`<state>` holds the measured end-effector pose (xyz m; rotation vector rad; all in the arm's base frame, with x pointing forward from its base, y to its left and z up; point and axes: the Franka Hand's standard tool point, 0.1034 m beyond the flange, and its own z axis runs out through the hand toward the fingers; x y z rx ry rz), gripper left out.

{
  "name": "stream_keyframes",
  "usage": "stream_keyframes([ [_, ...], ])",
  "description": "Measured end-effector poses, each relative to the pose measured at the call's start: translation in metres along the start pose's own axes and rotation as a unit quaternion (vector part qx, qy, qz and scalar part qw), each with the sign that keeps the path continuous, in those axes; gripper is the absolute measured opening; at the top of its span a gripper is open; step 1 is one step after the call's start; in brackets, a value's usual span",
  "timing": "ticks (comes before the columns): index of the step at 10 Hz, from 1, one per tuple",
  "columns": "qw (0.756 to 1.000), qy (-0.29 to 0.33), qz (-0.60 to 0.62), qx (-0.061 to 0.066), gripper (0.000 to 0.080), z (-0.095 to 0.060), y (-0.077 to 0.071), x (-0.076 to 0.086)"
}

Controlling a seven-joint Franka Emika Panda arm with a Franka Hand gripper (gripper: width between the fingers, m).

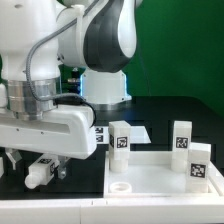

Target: Assemble square table

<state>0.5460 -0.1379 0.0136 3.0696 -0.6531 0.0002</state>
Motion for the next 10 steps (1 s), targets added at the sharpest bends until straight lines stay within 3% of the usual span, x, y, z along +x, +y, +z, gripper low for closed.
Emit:
stream_keyframes([
  [1, 1.000, 0.000, 0.001, 0.000, 0.0517, 0.000, 0.000, 0.000],
  [2, 1.000, 0.000, 0.001, 0.000, 0.0517, 0.000, 0.000, 0.000],
  [4, 1.000, 0.000, 0.006, 0.000, 0.0282, 0.000, 0.001, 0.000],
  [6, 0.998, 0.018, 0.057, -0.007, 0.0282, -0.003, 0.010, 0.001],
  [7, 0.993, 0.032, 0.116, -0.014, 0.0283, -0.005, 0.019, -0.009],
  [8, 0.979, 0.033, 0.199, -0.005, 0.0283, -0.004, 0.027, -0.021],
  [9, 0.971, 0.035, 0.238, 0.007, 0.0283, -0.004, 0.031, -0.019],
  [10, 0.966, 0.035, 0.257, 0.007, 0.0283, -0.003, 0.028, -0.019],
])
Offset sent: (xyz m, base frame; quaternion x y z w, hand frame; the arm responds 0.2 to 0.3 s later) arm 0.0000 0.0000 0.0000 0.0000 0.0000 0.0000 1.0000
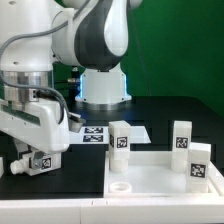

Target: Assemble square table

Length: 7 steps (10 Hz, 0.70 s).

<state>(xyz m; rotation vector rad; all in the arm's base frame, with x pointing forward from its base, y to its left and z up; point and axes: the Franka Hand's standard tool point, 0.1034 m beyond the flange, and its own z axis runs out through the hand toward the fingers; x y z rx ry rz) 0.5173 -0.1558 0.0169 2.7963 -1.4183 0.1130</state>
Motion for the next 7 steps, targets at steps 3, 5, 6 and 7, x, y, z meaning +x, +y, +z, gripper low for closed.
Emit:
stream_keyframes([
  [3, 0.991, -0.002, 0.131, 0.004, 0.0284, 0.000, 0.003, -0.002],
  [5, 0.940, -0.006, 0.342, 0.020, 0.0284, -0.006, 0.031, -0.012],
  [6, 0.930, -0.009, 0.367, 0.020, 0.0284, -0.004, 0.027, -0.017],
  [7, 0.919, -0.009, 0.393, 0.019, 0.0284, -0.004, 0.026, -0.015],
])
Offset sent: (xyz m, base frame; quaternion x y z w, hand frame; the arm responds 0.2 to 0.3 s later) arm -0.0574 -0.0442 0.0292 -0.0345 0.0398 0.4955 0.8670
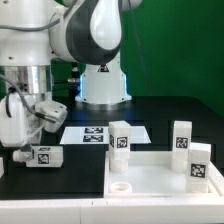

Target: Assemble square table

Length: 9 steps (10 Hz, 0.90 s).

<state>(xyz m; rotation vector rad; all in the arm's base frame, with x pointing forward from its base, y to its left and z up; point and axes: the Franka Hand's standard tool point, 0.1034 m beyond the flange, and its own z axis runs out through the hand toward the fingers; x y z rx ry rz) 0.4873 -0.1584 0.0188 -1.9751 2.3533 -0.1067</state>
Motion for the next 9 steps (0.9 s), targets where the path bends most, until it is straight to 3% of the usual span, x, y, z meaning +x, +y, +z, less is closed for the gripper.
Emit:
stream_keyframes([
  [3, 0.991, -0.004, 0.136, -0.005, 0.0284, 0.001, 0.003, 0.000],
  [4, 0.972, -0.004, 0.237, -0.013, 0.0284, -0.001, 0.011, 0.005],
  [5, 0.948, -0.004, 0.317, -0.008, 0.0284, 0.001, 0.018, 0.004],
  [6, 0.932, -0.005, 0.363, -0.011, 0.0284, 0.003, 0.020, -0.003],
  [9, 0.902, -0.004, 0.431, -0.012, 0.0284, 0.004, 0.021, -0.003],
])
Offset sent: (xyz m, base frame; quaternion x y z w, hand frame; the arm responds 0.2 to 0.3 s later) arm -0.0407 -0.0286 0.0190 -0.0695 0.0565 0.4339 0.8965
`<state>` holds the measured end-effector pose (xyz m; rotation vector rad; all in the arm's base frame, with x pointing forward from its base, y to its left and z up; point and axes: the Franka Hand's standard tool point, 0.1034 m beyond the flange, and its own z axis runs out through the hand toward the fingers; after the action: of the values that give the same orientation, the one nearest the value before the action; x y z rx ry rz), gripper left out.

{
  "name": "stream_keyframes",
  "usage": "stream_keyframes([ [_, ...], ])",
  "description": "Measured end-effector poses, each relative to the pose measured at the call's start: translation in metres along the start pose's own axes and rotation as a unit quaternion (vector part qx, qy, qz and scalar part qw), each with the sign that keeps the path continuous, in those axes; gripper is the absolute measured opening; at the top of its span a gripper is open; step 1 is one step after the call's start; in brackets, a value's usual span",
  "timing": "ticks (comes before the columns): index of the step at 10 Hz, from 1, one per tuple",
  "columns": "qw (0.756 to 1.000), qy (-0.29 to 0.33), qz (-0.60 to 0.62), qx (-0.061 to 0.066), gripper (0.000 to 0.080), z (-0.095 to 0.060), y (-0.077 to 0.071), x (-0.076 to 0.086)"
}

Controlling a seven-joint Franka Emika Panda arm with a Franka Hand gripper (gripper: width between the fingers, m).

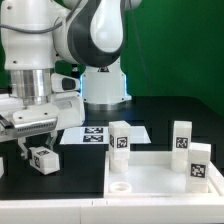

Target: Assemble square table

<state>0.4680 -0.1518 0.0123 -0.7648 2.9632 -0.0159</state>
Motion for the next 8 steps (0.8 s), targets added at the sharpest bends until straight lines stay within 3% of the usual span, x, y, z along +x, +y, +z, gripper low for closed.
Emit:
stream_keyframes([
  [1, 0.998, -0.002, 0.069, -0.006, 0.0284, -0.001, -0.001, 0.003],
  [3, 0.982, 0.002, 0.186, -0.028, 0.0284, -0.003, -0.007, 0.027],
  [5, 0.971, -0.008, 0.236, -0.049, 0.0284, -0.003, 0.003, 0.033],
  [8, 0.978, -0.010, 0.201, -0.047, 0.0284, -0.003, 0.002, 0.032],
])
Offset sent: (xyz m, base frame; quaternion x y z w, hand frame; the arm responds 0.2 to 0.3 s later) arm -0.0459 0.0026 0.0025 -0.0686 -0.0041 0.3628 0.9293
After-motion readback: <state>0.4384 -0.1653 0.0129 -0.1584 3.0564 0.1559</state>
